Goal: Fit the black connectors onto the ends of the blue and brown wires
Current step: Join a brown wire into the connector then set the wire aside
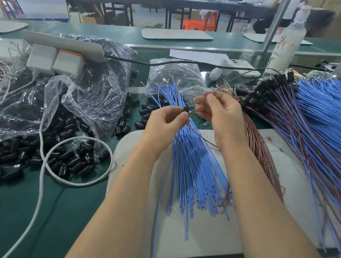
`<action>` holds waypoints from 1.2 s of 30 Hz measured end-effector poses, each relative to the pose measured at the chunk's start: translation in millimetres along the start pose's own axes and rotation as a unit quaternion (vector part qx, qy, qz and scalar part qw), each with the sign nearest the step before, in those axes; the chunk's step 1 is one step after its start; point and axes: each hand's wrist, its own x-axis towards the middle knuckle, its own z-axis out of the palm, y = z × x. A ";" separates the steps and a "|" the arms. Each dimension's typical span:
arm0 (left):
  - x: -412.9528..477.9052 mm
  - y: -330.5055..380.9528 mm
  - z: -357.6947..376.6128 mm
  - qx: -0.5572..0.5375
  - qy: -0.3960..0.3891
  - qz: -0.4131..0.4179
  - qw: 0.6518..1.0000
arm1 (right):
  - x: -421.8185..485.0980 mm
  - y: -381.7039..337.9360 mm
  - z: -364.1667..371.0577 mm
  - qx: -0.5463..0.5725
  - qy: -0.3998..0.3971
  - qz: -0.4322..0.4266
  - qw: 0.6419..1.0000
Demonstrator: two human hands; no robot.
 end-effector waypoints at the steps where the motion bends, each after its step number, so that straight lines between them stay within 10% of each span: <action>1: 0.0 0.5 0.1 -0.004 0.003 -0.001 1.000 | -0.9 0.7 1.2 -0.015 -0.015 0.001 1.000; 9: -0.9 -1.7 -1.4 0.129 0.030 0.031 0.991 | -2.7 -6.6 -4.3 -0.031 0.101 -0.097 0.990; 31: -6.2 2.8 2.2 0.281 0.049 0.171 0.943 | -8.7 -1.9 3.9 -0.273 -0.010 -0.119 0.955; 36: -7.1 4.5 2.4 0.274 0.065 0.177 0.943 | -11.8 -4.4 6.3 -0.148 -0.016 -0.070 0.986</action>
